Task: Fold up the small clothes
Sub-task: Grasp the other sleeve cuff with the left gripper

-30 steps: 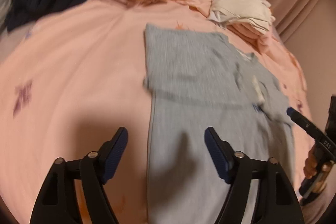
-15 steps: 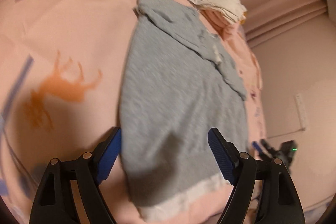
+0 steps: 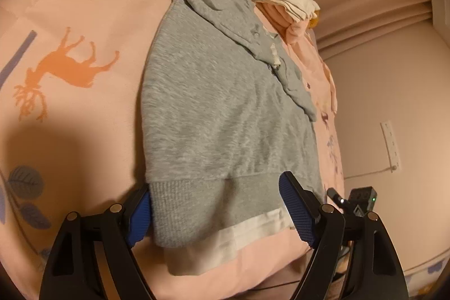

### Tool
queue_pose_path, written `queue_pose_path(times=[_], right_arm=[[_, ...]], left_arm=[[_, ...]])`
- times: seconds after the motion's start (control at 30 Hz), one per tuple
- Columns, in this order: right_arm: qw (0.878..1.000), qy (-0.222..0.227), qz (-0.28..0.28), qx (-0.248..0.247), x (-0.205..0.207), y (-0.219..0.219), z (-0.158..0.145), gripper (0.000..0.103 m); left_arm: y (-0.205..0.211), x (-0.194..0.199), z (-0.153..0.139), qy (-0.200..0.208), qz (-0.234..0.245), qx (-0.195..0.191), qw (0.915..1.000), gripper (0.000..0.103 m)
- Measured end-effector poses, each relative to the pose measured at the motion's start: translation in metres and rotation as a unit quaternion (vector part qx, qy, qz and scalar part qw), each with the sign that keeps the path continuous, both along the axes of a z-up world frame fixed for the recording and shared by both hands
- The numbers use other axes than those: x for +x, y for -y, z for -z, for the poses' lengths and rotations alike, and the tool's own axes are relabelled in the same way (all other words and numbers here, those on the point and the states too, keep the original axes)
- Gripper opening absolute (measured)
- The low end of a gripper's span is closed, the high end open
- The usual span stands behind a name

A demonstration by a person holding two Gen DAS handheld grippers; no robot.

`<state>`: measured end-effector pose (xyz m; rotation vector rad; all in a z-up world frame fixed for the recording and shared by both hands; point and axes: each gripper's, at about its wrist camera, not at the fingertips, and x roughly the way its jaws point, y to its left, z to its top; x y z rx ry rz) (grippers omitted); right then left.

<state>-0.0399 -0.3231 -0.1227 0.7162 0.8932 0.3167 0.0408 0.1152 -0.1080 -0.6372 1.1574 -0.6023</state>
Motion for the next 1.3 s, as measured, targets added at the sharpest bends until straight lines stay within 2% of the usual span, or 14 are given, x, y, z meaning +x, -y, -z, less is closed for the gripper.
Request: queue_pose_path(times=[0.27,0.5,0.77,1.03,1.1,1.2,1.27,1.3], right_arm=[[1.000,0.014,-0.007,0.021,0.023,-0.006,0.006,0.065],[1.000,0.014,-0.015,0.021,0.043,-0.012,0.005,0.065],[0.999,0.005,-0.027,0.020,0.024,-0.015,0.002,0.061],[0.999,0.001,-0.024,0.027,0.010,-0.021,0.006,0.057],[0.999,0.003,-0.020,0.028,0.014,-0.021,0.007,0.053],[1.000,0.004,-0.013,0.023,0.020,-0.023,0.009,0.042],[1.000,0.006,-0.007,0.020,0.021,-0.024,0.011,0.036],[1.000,0.008,-0.005,0.020,0.022,-0.024,0.012,0.033]], left_arm=[[0.012,0.021,0.001,-0.003,0.012,-0.015,0.9998,0.082],[0.020,0.030,0.001,-0.004,0.014,-0.025,0.9996,0.082],[0.011,0.017,0.005,-0.008,0.015,-0.044,0.9989,0.082],[0.009,0.015,0.007,-0.010,0.007,-0.043,0.9990,0.081],[0.010,0.016,0.006,-0.009,0.002,-0.037,0.9993,0.077],[0.011,0.018,0.007,-0.009,-0.011,-0.024,0.9996,0.068],[0.009,0.019,0.008,-0.012,-0.022,-0.015,0.9996,0.052],[0.007,0.020,0.010,-0.016,-0.026,-0.011,0.9995,0.049]])
